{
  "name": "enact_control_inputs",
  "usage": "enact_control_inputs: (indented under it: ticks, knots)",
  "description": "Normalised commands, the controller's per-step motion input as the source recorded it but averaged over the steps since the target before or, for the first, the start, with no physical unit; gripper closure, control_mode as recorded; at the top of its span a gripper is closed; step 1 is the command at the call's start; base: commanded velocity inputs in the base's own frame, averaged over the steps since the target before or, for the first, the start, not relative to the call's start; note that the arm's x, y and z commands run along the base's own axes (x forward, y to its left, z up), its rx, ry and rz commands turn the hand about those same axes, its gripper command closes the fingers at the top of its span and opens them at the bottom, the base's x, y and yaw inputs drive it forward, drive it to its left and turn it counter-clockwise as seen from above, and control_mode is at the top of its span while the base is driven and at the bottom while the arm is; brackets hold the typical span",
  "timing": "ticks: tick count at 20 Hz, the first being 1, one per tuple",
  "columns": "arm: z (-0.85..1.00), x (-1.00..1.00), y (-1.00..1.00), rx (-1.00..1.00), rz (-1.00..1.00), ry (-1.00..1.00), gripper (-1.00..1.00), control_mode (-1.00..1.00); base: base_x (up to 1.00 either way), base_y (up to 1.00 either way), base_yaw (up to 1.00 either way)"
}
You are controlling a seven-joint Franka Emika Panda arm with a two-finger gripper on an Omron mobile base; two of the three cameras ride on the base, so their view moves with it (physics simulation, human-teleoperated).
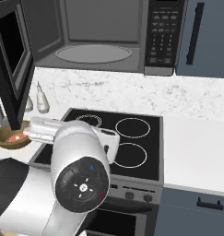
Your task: Open the microwave, place the bowl with waffle inside the microwave, then close the microwave door and turn it on.
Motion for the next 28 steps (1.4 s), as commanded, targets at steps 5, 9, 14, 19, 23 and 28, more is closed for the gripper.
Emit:
enact_control_inputs:
  ticks: [5, 9, 14, 19, 23, 28]
  knots:
    - [-0.10, 0.94, 0.22, 0.08, 0.69, 0.09, -1.00, -1.00, 0.00, 0.00, 0.00]
    - [-0.20, 0.99, 0.68, 0.00, 0.23, 0.14, -1.00, -1.00, 0.00, 0.00, 0.00]
    - [-0.04, 0.90, 0.72, 0.00, 0.13, 0.12, -1.00, -1.00, 0.00, 0.00, 0.00]
    - [-0.06, 0.61, 0.86, 0.00, 0.15, 0.09, -1.00, -1.00, 0.00, 0.00, 0.00]
    - [-0.02, -0.43, 1.00, -0.01, 0.36, -0.08, -1.00, -1.00, 0.00, 0.00, 0.00]
    - [0.00, -0.98, 1.00, 0.00, 0.43, -0.25, -1.00, -1.00, 0.00, 0.00, 0.00]
